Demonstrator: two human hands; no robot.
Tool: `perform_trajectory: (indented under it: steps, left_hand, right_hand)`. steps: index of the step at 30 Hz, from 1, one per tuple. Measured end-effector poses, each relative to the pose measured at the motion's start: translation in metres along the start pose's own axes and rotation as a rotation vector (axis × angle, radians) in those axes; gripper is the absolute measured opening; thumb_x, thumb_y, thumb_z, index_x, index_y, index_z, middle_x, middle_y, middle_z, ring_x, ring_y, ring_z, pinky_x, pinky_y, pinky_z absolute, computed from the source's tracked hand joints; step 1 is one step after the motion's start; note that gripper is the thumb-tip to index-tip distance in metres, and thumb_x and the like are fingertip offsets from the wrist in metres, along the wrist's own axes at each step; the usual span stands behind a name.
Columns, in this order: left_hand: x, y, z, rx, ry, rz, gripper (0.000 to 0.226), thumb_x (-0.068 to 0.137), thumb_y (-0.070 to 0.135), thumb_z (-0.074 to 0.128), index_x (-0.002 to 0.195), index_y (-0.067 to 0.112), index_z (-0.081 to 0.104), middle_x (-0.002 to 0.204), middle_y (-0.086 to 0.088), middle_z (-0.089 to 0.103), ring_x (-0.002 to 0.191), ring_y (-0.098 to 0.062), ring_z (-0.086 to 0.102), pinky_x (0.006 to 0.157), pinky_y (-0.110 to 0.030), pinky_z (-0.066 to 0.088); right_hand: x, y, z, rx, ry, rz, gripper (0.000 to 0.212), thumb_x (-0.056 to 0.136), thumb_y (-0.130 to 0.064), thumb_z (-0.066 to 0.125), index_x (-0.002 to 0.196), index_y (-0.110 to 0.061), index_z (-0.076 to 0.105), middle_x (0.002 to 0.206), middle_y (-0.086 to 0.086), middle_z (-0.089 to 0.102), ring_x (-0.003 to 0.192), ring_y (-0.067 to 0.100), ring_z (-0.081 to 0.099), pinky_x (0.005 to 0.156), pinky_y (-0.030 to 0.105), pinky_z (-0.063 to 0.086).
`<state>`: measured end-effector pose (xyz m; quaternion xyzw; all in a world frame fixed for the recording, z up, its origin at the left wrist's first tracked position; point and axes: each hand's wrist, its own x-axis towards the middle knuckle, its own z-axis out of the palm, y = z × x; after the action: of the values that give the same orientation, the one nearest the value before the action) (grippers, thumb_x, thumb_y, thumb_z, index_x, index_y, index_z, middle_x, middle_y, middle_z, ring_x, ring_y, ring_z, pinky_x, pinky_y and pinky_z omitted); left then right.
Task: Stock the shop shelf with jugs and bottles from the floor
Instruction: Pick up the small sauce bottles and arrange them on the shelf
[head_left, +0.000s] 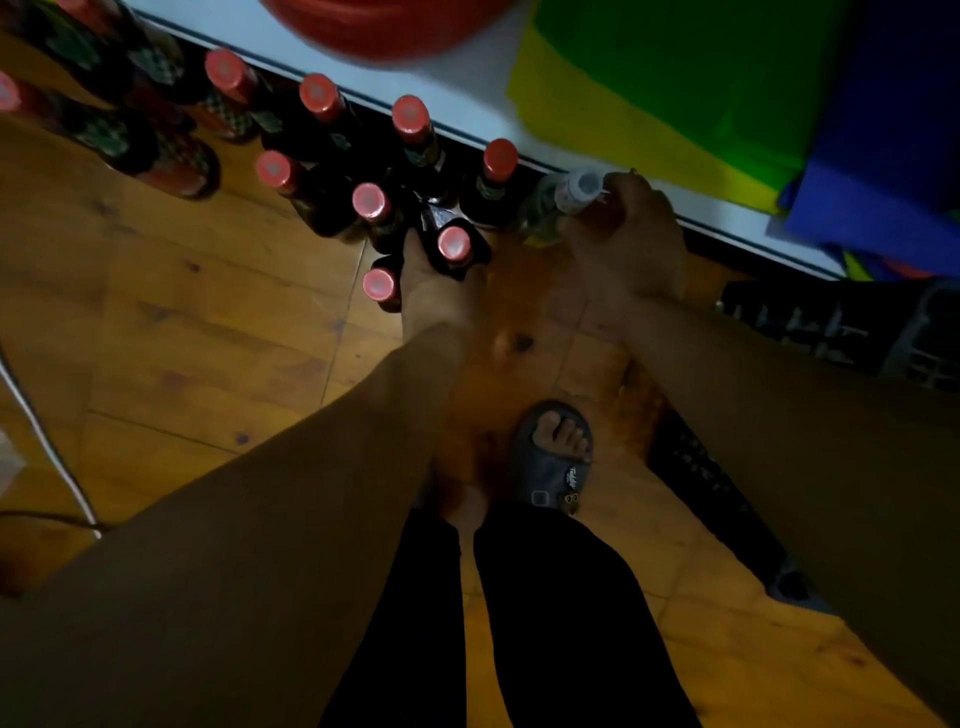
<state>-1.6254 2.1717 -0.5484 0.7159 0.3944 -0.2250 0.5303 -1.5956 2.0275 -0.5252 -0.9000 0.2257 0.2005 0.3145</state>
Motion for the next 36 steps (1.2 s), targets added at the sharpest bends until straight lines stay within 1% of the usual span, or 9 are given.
perform_trajectory:
  steps: [3, 6, 9, 11, 16, 20, 25, 28, 36]
  left_hand:
    - [0.015, -0.002, -0.001, 0.023, -0.018, 0.061, 0.068, 0.094, 0.008, 0.057, 0.152, 0.021, 0.026, 0.145, -0.002, 0.048, 0.132, -0.017, 0.044, 0.103, -0.021, 0.038]
    - [0.018, -0.004, 0.004, -0.030, -0.031, 0.073, 0.058, 0.095, -0.001, 0.053, 0.148, 0.016, 0.034, 0.138, -0.003, 0.051, 0.120, -0.005, 0.049, 0.077, 0.000, 0.036]
    - [0.015, -0.009, 0.007, -0.059, -0.041, 0.108, 0.048, 0.095, -0.001, 0.053, 0.138, 0.018, 0.046, 0.110, 0.010, 0.053, 0.088, 0.014, 0.054, 0.066, 0.002, 0.038]
    - [0.016, -0.012, 0.003, -0.023, -0.022, 0.138, 0.042, 0.093, 0.003, 0.057, 0.131, 0.021, 0.053, 0.104, 0.014, 0.054, 0.096, 0.004, 0.053, 0.069, 0.000, 0.038]
    - [0.004, -0.008, -0.009, 0.002, -0.047, 0.151, 0.041, 0.092, 0.004, 0.060, 0.129, 0.021, 0.056, 0.104, 0.015, 0.056, 0.106, -0.004, 0.053, 0.090, -0.009, 0.043]
    - [-0.024, 0.008, -0.019, -0.028, -0.103, 0.188, 0.036, 0.091, 0.006, 0.062, 0.124, 0.020, 0.057, 0.094, 0.019, 0.055, 0.086, 0.007, 0.051, 0.069, 0.005, 0.038]
    - [-0.072, 0.051, -0.045, -0.021, -0.174, 0.234, 0.035, 0.082, 0.011, 0.073, 0.113, 0.024, 0.062, 0.102, 0.007, 0.064, 0.105, -0.013, 0.058, 0.098, -0.027, 0.047]
    - [-0.108, 0.084, -0.061, -0.001, -0.227, 0.276, 0.038, 0.072, 0.023, 0.071, 0.107, 0.035, 0.061, 0.109, 0.000, 0.066, 0.109, -0.024, 0.061, 0.100, -0.047, 0.048]
    - [-0.213, 0.189, -0.116, 0.149, -0.310, 0.451, 0.040, 0.085, 0.018, 0.071, 0.124, 0.018, 0.061, 0.114, -0.002, 0.067, 0.111, -0.024, 0.061, 0.097, -0.037, 0.048]
  right_hand:
    - [0.008, 0.004, 0.012, 0.059, 0.040, -0.030, 0.052, 0.087, -0.037, 0.065, 0.134, -0.022, 0.049, 0.134, 0.005, 0.050, 0.123, 0.023, 0.049, 0.094, 0.028, 0.038]
    - [0.013, 0.007, 0.020, 0.083, 0.059, -0.048, 0.048, 0.090, -0.036, 0.064, 0.134, -0.022, 0.051, 0.134, 0.003, 0.052, 0.123, 0.019, 0.049, 0.088, 0.019, 0.031]
    - [0.014, 0.007, 0.025, 0.132, 0.090, -0.047, 0.043, 0.091, -0.034, 0.063, 0.131, -0.019, 0.054, 0.131, 0.002, 0.055, 0.120, 0.014, 0.050, 0.080, 0.009, 0.027]
    - [0.013, 0.006, 0.026, 0.191, 0.101, -0.052, 0.041, 0.091, -0.031, 0.064, 0.128, -0.016, 0.057, 0.129, 0.002, 0.058, 0.114, 0.008, 0.050, 0.079, 0.006, 0.028]
    - [-0.002, 0.010, 0.020, 0.224, 0.116, -0.048, 0.039, 0.088, -0.030, 0.068, 0.122, -0.011, 0.063, 0.124, 0.006, 0.064, 0.116, 0.019, 0.057, 0.093, 0.023, 0.041]
    - [-0.028, 0.002, -0.005, 0.238, 0.097, -0.017, 0.036, 0.089, -0.029, 0.066, 0.123, -0.014, 0.063, 0.124, 0.005, 0.064, 0.115, 0.020, 0.057, 0.096, 0.028, 0.044]
    - [-0.075, -0.026, -0.061, 0.275, 0.095, 0.041, 0.037, 0.089, -0.032, 0.066, 0.125, -0.023, 0.062, 0.125, -0.002, 0.064, 0.111, 0.010, 0.055, 0.087, 0.017, 0.038]
    - [-0.108, -0.045, -0.102, 0.322, 0.093, 0.056, 0.036, 0.088, -0.036, 0.067, 0.122, -0.025, 0.063, 0.113, -0.006, 0.065, 0.103, 0.007, 0.054, 0.086, 0.020, 0.040]
    - [-0.192, -0.112, -0.214, 0.361, 0.149, -0.024, 0.019, 0.089, -0.033, 0.065, 0.082, -0.048, 0.055, 0.083, -0.021, 0.056, 0.092, 0.013, 0.054, 0.082, 0.028, 0.042]
